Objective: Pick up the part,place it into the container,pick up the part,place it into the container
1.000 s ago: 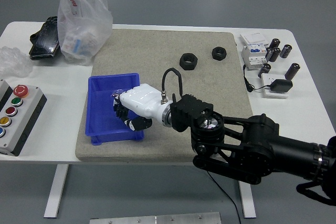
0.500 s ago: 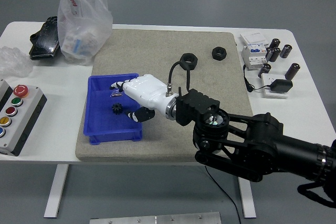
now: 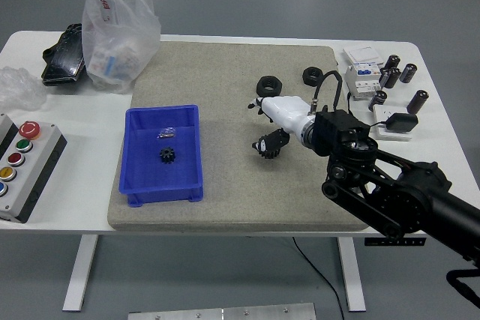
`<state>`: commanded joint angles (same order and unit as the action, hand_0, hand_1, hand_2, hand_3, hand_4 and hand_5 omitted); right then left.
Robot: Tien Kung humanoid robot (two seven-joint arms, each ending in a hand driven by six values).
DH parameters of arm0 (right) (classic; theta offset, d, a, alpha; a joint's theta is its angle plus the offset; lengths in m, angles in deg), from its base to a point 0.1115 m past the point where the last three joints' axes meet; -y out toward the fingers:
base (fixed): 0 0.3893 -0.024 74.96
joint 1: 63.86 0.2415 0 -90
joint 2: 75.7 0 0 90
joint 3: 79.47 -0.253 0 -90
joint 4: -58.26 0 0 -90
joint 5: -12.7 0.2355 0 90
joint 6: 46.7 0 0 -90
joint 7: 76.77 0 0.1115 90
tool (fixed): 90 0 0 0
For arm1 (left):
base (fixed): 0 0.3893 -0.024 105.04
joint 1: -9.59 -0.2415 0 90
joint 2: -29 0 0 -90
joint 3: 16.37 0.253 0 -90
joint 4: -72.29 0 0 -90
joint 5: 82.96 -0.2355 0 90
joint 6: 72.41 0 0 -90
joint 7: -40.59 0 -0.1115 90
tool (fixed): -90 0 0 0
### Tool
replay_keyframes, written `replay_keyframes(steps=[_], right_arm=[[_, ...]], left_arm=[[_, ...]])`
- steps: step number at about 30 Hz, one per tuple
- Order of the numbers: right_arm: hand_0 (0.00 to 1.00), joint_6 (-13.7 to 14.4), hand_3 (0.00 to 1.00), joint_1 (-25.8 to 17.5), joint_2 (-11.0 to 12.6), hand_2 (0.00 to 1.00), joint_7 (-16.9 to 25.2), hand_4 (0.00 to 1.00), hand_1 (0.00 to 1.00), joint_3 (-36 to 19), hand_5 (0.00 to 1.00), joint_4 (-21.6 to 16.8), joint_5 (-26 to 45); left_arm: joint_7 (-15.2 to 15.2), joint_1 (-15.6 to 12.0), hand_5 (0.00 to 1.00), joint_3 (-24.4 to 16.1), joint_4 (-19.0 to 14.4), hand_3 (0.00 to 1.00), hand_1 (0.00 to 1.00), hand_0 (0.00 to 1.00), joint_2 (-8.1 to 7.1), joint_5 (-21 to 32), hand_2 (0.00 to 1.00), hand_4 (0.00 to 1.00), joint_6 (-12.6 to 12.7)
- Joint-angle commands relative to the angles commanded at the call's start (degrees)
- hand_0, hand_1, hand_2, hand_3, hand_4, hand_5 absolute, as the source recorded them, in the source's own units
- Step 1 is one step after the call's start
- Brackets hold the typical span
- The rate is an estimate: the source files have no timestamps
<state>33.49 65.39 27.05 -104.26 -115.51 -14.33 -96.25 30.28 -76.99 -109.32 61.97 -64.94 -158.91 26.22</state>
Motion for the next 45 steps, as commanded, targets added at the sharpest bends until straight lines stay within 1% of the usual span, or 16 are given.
replay_keyframes(steps=[4, 5, 7, 11, 12, 17, 18, 23, 24, 29, 30, 33, 35, 39, 42, 45], right_arm=[[0.48, -1.3, 0.949, -0.5, 0.0, 0.877, -1.1, 0.949, 0.719, 1.0, 0.376, 0.6, 0.3], [0.492, -1.6, 0.953, -0.5, 0.0, 0.888, -1.3, 0.973, 0.731, 1.3, 0.41, 0.8, 0.2], [0.492, -1.9, 0.953, -0.6, 0.0, 0.888, -1.6, 0.973, 0.731, 1.6, 0.41, 1.1, -0.1], [0.492, -1.5, 0.953, -0.6, 0.0, 0.888, -1.9, 0.973, 0.731, 2.3, 0.41, 1.6, -0.2], [0.456, -1.0, 0.842, -0.6, -0.1, 0.782, -1.8, 0.791, 0.672, 2.5, 0.223, 1.7, -0.3], [0.456, 1.3, 0.842, -0.7, -0.3, 0.782, -1.6, 0.791, 0.672, 3.1, 0.223, 2.2, -1.1], [0.373, 1.5, 0.584, -0.7, -0.3, 0.521, -1.6, 0.289, 0.52, 3.3, 0.072, 2.4, -1.3], [0.373, 2.5, 0.584, -0.9, -0.4, 0.521, -1.5, 0.289, 0.52, 4.2, 0.072, 2.9, -1.8], [0.364, 2.7, 0.471, -1.0, -0.4, 0.39, -1.6, 0.311, 0.479, 4.4, 0.002, 2.9, -2.0], [0.364, 3.6, 0.471, -1.0, -0.2, 0.39, -1.5, 0.311, 0.479, 4.8, 0.002, 2.8, -2.7], [0.382, 3.9, 0.429, -1.0, -0.2, 0.36, -1.4, 0.251, 0.489, 4.8, 0.002, 2.7, -2.8], [0.382, 5.1, 0.429, -0.9, 0.0, 0.36, -1.0, 0.251, 0.489, 4.5, 0.002, 1.9, -3.4], [0.382, 6.0, 0.429, -0.7, 0.3, 0.36, -0.7, 0.251, 0.489, 4.4, 0.002, 0.9, -3.7], [0.381, 7.8, 0.411, 0.9, 0.3, 0.351, -0.3, 0.239, 0.486, 4.3, 0.002, -2.9, -4.3], [0.379, 9.4, 0.403, 2.7, -0.4, 0.347, 0.4, 0.228, 0.487, 5.2, 0.002, -6.3, -4.8], [0.379, 11.3, 0.403, 5.1, -1.9, 0.347, 2.3, 0.228, 0.487, 7.7, 0.002, -9.0, -4.6]], left_arm=[[0.2, 0.0, 0.54, 0.0, 0.0, 0.753, 0.697, 0.747, -0.05, 0.0, 0.697, 0.777, -0.1], [0.2, 0.0, 0.541, 0.0, 0.0, 0.752, 0.696, 0.747, -0.03, 0.0, 0.697, 0.777, -0.1], [0.1, -0.1, 0.541, 0.1, 0.0, 0.752, 0.696, 0.747, 0.03, 0.0, 0.697, 0.777, -0.1], [0.1, -0.2, 0.541, 0.1, 0.0, 0.752, 0.696, 0.747, 0.14, 0.1, 0.697, 0.777, -0.1], [0.1, -0.2, 0.541, 0.0, 0.0, 0.753, 0.696, 0.747, 0.15, 0.2, 0.697, 0.777, -0.1], [0.3, -0.1, 0.541, 0.1, 0.0, 0.753, 0.696, 0.747, 0.14, 0.3, 0.697, 0.777, -0.1], [0.3, -0.1, 0.543, 0.1, 0.0, 0.752, 0.696, 0.747, 0.14, 0.4, 0.697, 0.777, -0.1], [0.4, -0.1, 0.543, 0.2, 0.0, 0.752, 0.696, 0.747, 0.19, 0.5, 0.697, 0.777, -0.2], [0.4, -0.1, 0.543, 0.3, 0.0, 0.752, 0.696, 0.747, 0.2, 0.5, 0.697, 0.777, -0.2], [0.5, -0.1, 0.543, 0.3, 0.0, 0.752, 0.696, 0.747, 0.2, 0.6, 0.697, 0.777, -0.2], [0.5, -0.1, 0.543, 0.3, 0.0, 0.752, 0.696, 0.746, 0.2, 0.6, 0.697, 0.776, -0.2], [0.5, -0.1, 0.543, 0.3, 0.0, 0.752, 0.696, 0.746, 0.22, 0.6, 0.697, 0.776, -0.2], [0.5, -0.1, 0.543, 0.3, 0.0, 0.752, 0.696, 0.746, 0.23, 0.6, 0.697, 0.776, -0.1], [0.3, -0.2, 0.543, 0.1, 0.0, 0.752, 0.696, 0.746, 0.21, 0.5, 0.697, 0.775, -0.1], [0.2, -0.3, 0.544, 0.1, 0.0, 0.752, 0.695, 0.746, 0.18, 0.5, 0.697, 0.775, -0.1], [0.2, -0.3, 0.544, 0.1, 0.0, 0.752, 0.695, 0.746, 0.15, 0.5, 0.697, 0.775, -0.1]])
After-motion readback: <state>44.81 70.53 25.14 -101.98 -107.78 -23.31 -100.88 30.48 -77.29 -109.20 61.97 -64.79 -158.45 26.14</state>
